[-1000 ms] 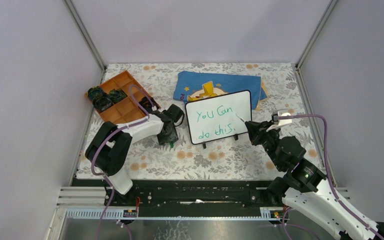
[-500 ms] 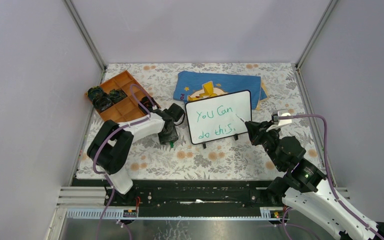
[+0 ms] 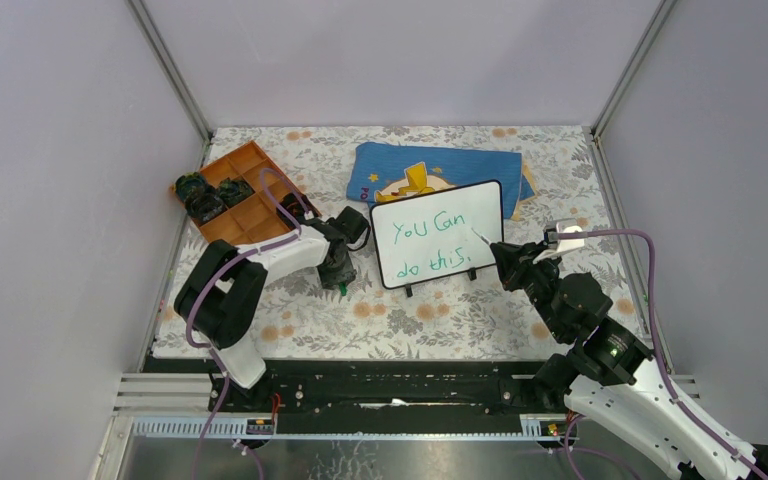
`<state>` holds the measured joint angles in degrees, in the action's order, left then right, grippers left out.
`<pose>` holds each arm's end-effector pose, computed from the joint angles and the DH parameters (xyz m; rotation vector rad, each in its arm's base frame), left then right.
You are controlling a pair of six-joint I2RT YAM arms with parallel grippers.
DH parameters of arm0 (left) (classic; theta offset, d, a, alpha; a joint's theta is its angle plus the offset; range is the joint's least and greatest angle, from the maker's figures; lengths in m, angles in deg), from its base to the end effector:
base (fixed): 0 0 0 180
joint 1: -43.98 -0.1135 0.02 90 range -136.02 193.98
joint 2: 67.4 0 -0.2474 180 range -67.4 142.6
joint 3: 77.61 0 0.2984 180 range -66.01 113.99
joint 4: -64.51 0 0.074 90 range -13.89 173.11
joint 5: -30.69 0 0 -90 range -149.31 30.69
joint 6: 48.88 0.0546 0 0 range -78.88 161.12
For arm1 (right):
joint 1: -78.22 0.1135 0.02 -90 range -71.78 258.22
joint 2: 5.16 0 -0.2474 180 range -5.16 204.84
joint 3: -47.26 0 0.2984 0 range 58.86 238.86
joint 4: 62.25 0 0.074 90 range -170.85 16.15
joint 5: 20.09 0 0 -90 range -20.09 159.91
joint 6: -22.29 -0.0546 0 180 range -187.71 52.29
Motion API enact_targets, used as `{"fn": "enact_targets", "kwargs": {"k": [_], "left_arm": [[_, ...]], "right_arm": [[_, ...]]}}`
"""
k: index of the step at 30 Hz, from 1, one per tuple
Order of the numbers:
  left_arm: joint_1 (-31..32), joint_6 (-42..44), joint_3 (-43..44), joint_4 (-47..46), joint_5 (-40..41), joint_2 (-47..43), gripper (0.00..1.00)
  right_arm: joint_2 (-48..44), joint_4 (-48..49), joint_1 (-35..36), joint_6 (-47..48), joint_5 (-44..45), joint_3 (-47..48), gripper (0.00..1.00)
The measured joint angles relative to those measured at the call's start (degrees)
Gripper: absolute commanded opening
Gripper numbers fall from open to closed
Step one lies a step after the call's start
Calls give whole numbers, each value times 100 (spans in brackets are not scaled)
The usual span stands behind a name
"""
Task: Write a sentence on the whiteboard
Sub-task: Close the whiteboard marker at the center of the board.
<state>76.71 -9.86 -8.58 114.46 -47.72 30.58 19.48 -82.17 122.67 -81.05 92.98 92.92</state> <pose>0.2920 -0.1746 0.0890 -0.4819 2.8222 0.0308 0.1562 0.1233 0.3261 -0.1043 1.5699 0.4835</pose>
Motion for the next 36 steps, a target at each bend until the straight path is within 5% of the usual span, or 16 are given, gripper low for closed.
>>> {"fn": "enact_targets", "kwargs": {"k": [16, 28, 36], "left_arm": [[0, -63, -22, -2, 2, 0, 26], [0, -98, -109, -83, 0, -74, 0], [-79, -101, -636, -566, -225, -577, 0]], "right_arm": [[-2, 0, 0, 0, 0, 2, 0], [-13, -2, 0, 0, 0, 2, 0], [-15, -2, 0, 0, 2, 2, 0]]}}
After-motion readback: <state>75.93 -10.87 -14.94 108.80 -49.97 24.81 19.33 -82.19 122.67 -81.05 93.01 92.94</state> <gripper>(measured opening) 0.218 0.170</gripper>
